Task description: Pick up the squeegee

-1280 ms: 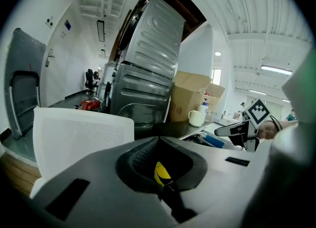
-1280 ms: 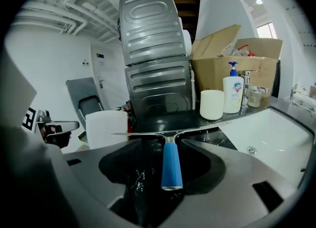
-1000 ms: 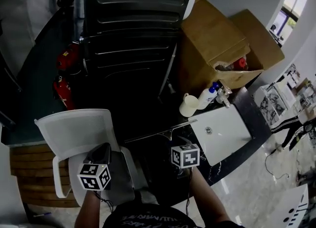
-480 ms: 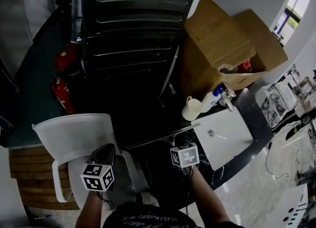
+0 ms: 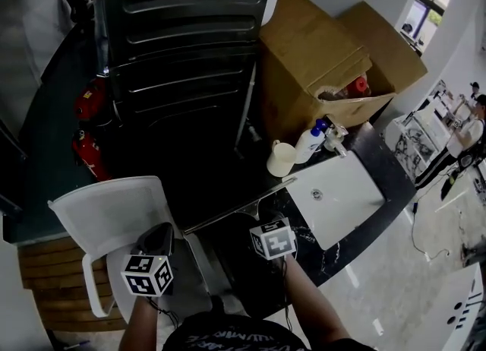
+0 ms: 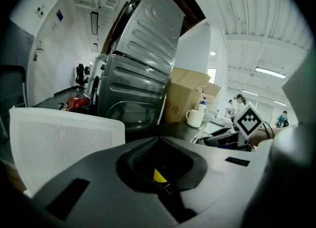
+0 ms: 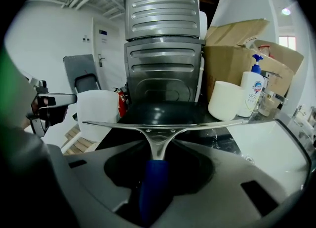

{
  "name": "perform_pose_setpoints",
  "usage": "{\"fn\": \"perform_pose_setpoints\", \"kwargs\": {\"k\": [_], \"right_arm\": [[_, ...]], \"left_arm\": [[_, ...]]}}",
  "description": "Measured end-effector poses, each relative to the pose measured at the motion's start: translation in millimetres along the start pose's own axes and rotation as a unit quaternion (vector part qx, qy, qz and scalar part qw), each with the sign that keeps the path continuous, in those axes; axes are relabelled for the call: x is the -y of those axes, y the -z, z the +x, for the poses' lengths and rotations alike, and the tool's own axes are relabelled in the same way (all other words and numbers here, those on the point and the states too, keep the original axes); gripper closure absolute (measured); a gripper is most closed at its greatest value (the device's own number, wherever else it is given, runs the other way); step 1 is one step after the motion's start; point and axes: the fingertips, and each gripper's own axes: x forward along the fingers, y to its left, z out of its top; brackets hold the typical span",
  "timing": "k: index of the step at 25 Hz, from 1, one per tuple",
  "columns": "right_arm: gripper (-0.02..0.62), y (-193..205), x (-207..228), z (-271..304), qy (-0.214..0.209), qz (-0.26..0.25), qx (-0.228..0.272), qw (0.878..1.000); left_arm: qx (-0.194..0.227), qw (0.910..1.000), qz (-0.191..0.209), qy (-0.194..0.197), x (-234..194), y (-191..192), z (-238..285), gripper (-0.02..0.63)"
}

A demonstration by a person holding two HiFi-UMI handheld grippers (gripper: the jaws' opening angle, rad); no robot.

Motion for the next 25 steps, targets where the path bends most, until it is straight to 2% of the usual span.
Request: {"fn": "perform_pose_setpoints", "kwargs": {"k": [7,14,19,25], "right_arm": [[0.439,-3,-4,-56,0.01,0.009,0.047,0.999],[0.439,10,1,-126,0.019,0.02,0.093,0.995],[0.439,33,2,-178,0.03,0.02,0.109,0.993],[0.439,74,-3,-237,0.021,0.037,0.121,0.992]], "left_arm": [[0.015,0.9998,0.011,-0.002,25,-4,-34,0.586],[0.031,0.9992,0.024,0.005,78,-1,-68,0.586],[0.037,0.9985,0.038,0.016,119,6,-93,0.586],[0.038,0.9979,0.045,0.028,169,24,-123,0.586]]}}
